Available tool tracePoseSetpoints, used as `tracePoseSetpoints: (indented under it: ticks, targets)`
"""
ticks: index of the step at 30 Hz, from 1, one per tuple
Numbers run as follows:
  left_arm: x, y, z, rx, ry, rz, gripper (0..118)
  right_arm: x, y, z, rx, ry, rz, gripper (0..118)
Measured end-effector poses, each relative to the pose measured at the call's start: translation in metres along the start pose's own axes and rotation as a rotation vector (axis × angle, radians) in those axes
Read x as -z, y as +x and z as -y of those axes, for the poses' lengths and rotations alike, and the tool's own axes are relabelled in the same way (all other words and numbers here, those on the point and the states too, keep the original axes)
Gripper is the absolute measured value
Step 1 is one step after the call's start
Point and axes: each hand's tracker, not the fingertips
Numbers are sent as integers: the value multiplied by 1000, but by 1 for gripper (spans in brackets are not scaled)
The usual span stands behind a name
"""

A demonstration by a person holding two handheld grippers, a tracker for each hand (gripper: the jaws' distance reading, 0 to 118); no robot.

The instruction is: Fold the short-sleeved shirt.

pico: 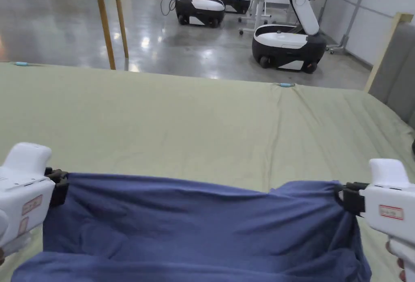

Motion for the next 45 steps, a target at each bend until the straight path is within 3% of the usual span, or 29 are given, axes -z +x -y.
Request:
tracePoseSetpoints:
  ticks: [3,7,11,14,15,16,17,18,19,20,23,25,26,27,28,29,30,31,33,36,38,40,41,44,45]
  targets:
    - [-58,-5,34,-7,10,36,3,-55,-10,33,-40,18,5,5]
    - [-93,-5,103,-28,-130,43,3,-82,-29,101,-131,-61,63,5]
    - [-90,-14,156,-129,-265,51,3,-73,-36,147,-122,-183,42,5]
    - [-93,-11,159,-131,-264,46,3,-75,-37,151,-93,-190,55,5]
    - [-96,-10,155,-130,-245,30,10,-69,-24,151,-76,-187,52,5]
    - [-97,-9,150,-115,-222,3,25,-74,-25,147,-64,-174,54,7]
    - [-102,-5,141,-94,-189,-29,69,-84,-30,138,-46,-112,44,23]
    - [-107,0,132,-84,-156,-35,102,-94,-38,129,-44,-56,58,48]
    - [-113,6,123,-82,-99,-21,116,-110,-47,112,-38,-7,65,78]
    - [-121,15,111,-89,-25,-19,116,-118,-59,103,-28,59,51,105]
    - [-125,40,84,-102,116,-23,115,-133,-98,83,-17,246,-50,110]
    - [-120,56,76,-105,193,-35,115,-129,-126,81,-48,337,-4,110]
    - [-116,63,74,-95,213,-48,113,-125,-138,83,-63,386,53,108]
    - [-112,68,74,-73,225,-52,105,-113,-139,89,-69,416,79,97]
    - [-106,71,79,-56,215,-58,84,-108,-145,91,-73,421,63,67]
    - [-102,76,79,-44,197,-81,30,-103,-150,93,-65,403,57,9]
    - [-97,78,80,-49,157,-85,0,-99,-156,94,-50,396,95,1]
    - [-95,78,82,-62,141,-84,0,-98,-158,97,-40,396,117,1]
    - [-94,71,91,-95,132,3,0,-98,-162,98,-36,370,44,1]
    - [-98,55,104,-89,113,-18,0,-98,-171,103,-82,363,67,1]
    - [-104,26,117,-176,84,-3,0,-99,-172,106,-78,353,59,1]
    - [-109,-6,132,-276,44,-8,21,-101,-174,110,-69,338,45,1]
    - [-110,-25,141,-342,34,0,62,-101,-176,112,-65,330,36,1]
    - [-108,-75,167,-558,-11,126,103,-100,-185,119,-34,295,-4,1]
    - [-108,-88,180,-689,14,177,118,-99,-188,122,-26,283,-16,1]
